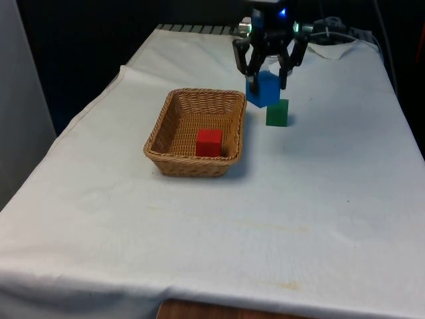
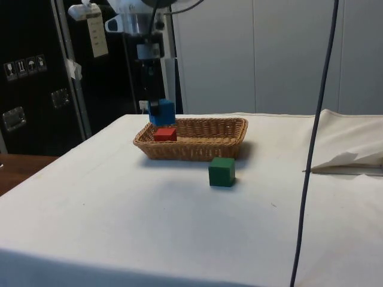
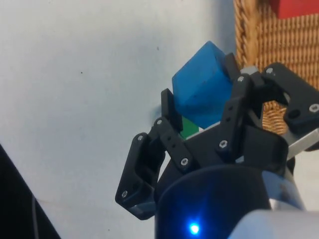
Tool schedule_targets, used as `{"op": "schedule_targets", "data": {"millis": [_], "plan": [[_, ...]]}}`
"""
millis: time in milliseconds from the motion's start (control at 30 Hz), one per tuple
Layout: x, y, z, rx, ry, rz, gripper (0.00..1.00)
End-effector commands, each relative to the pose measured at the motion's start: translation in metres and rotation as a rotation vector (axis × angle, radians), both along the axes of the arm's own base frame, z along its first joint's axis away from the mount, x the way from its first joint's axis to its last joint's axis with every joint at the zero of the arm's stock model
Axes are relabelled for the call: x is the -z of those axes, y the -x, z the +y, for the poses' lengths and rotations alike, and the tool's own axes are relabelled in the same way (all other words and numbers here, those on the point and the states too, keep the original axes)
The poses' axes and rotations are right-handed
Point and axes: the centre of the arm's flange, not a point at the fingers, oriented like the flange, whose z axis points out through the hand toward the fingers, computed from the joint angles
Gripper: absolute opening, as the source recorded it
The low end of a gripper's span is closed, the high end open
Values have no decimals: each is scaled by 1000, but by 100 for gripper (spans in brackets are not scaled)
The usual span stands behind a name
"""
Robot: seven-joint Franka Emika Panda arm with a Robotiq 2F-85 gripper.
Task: Pick up exactly two blocks and place them into the basket.
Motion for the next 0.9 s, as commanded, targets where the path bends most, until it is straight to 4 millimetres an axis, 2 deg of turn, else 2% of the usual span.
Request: {"op": "schedule_targets", "data": {"millis": [0,167,267,467,600,800,833,867], "plan": [[-2,1,-2,2,-1,1,10],[-15,5,-16,10,-1,3,10],[-17,5,-19,12,-7,2,10],[-24,14,-36,31,-9,4,10],[-23,15,-40,41,-10,5,10],[-5,23,-50,66,-11,15,10],[-9,23,-48,59,-10,23,10],[-2,24,-51,69,-10,16,10]]}}
